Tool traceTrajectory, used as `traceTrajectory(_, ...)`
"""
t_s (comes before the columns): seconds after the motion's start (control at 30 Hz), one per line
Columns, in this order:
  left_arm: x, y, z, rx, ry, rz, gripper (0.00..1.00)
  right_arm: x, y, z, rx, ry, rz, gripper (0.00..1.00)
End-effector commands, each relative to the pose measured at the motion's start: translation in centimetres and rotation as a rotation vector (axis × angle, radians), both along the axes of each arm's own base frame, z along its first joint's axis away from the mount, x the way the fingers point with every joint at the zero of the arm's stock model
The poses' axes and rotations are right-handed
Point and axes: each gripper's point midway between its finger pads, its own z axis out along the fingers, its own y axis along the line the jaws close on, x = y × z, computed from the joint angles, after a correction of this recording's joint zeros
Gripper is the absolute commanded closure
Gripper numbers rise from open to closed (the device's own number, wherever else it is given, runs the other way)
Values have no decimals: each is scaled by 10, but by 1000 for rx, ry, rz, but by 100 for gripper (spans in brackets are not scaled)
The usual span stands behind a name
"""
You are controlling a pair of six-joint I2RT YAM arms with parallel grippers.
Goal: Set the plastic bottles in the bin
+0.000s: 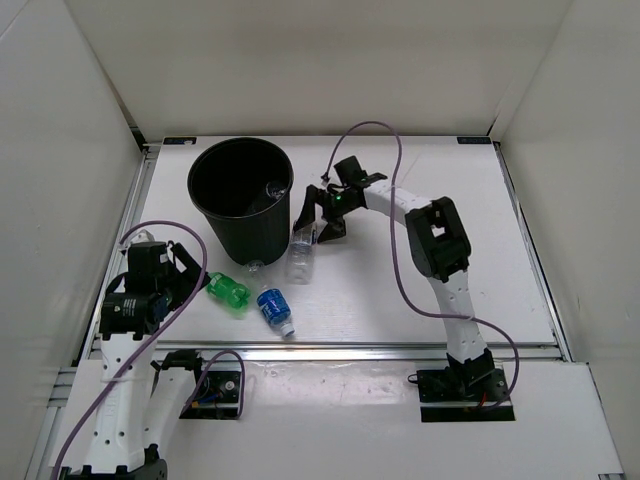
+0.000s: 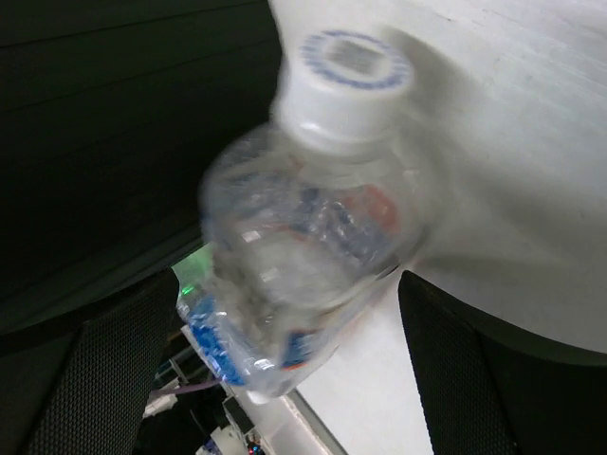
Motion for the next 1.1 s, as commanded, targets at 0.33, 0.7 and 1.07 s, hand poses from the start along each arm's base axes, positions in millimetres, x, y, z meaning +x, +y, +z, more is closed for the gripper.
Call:
traceTrajectory(0.33,-3,7,3,36,15,11,0,-12,-11,-53,-301,80,-38,4)
traceTrajectory(0.7,0,11,0,40,9,53,0,-25,-107,-3,-483,0,-214,68)
traceTrajectory(1.07,6,12,-9,40,25,68,0,26,-56,331,63,-665,-328,68)
